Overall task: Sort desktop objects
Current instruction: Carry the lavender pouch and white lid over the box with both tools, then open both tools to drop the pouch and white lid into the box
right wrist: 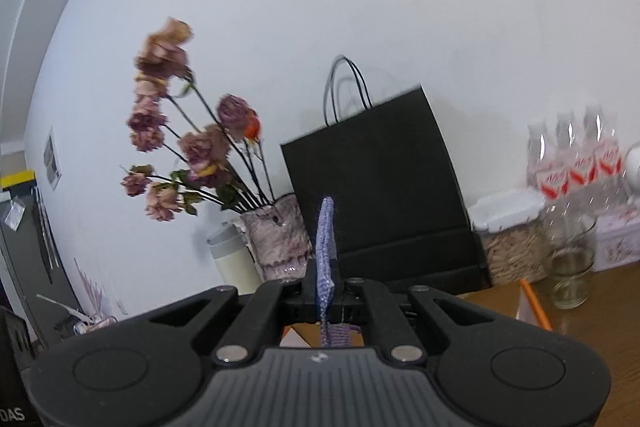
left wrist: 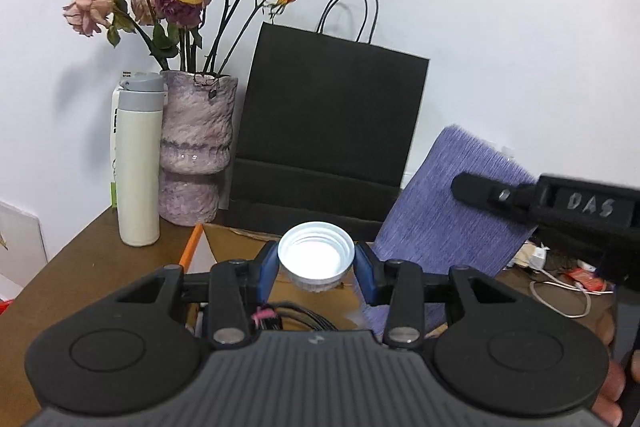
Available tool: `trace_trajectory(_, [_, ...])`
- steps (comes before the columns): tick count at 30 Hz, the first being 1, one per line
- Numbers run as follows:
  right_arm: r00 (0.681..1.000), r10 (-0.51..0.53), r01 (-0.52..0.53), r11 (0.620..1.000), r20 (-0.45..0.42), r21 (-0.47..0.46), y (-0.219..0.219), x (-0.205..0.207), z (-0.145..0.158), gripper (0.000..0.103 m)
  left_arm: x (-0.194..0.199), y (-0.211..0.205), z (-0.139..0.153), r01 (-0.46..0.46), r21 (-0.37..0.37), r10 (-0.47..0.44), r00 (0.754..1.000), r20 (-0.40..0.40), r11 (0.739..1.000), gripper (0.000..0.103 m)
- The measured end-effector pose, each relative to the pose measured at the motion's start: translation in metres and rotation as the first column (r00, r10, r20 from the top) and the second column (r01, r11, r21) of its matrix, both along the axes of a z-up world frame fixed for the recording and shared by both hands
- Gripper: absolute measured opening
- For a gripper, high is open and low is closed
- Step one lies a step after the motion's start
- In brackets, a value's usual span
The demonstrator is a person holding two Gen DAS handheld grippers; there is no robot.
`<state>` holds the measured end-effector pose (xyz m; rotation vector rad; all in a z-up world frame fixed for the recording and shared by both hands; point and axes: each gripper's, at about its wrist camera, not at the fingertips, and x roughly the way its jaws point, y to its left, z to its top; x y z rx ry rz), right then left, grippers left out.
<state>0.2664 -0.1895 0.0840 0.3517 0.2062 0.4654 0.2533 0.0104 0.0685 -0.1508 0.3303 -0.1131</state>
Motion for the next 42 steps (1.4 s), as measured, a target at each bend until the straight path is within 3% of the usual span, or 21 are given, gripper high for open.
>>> trace_trajectory(5, [0.997,-0.007,0.002,0.998,-0.079,-0.064,0.009,0.042,-0.027,0.001,0.035,-0.006,-0.018,0.002,0.047,0.0,0.999,-0.04,0.999,0.041])
trace_trajectory(12, [0.976,-0.106,0.06,0.972,-0.192,-0.229,0.007,0.072,-0.058,0.001,0.063,-0.006,-0.048,0.015,0.076,-0.004,0.989,-0.145,0.997,0.041])
trace_trajectory(25, [0.954,-0.139,0.065,0.961,-0.266,-0.27,0.002,0.077,-0.075,0.003,0.064,-0.002,-0.061,0.001,0.101,0.016,0.986,-0.167,0.995,0.041])
trace_trajectory(27, [0.952,-0.141,0.064,0.96,-0.271,-0.273,0.002,0.078,-0.075,0.008,0.064,-0.002,-0.061,-0.002,0.104,0.02,0.986,-0.166,0.995,0.044])
trace_trajectory(32, [0.948,-0.153,0.065,0.951,-0.279,-0.301,0.006,0.078,-0.075,0.019,0.062,-0.004,-0.06,-0.005,0.113,0.023,0.988,-0.155,0.994,0.07])
trace_trajectory(34, [0.946,-0.158,0.065,0.948,-0.284,-0.31,0.008,0.079,-0.076,0.03,0.06,-0.005,-0.059,-0.017,0.118,0.034,0.99,-0.137,0.993,0.085])
trace_trajectory(36, [0.945,-0.168,0.073,0.945,-0.281,-0.318,0.009,0.078,-0.075,0.054,0.057,-0.004,-0.056,-0.033,0.12,0.047,0.993,-0.108,0.992,0.096])
trace_trajectory(37, [0.945,-0.174,0.078,0.943,-0.277,-0.324,0.009,0.077,-0.074,0.06,0.055,-0.003,-0.055,-0.04,0.117,0.051,0.994,-0.093,0.992,0.103])
trace_trajectory(38, [0.946,-0.179,0.083,0.939,-0.271,-0.333,0.01,0.076,-0.072,0.071,0.052,-0.003,-0.053,-0.05,0.111,0.059,0.995,-0.076,0.993,0.103])
trace_trajectory(39, [0.946,-0.188,0.09,0.935,-0.264,-0.344,0.011,0.074,-0.071,0.076,0.05,-0.002,-0.051,-0.059,0.105,0.066,0.996,-0.063,0.993,0.103])
trace_trajectory(42, [0.945,-0.227,0.126,0.918,-0.237,-0.376,0.013,0.07,-0.066,0.085,0.047,0.0,-0.049,-0.073,0.094,0.078,0.996,-0.052,0.993,0.103])
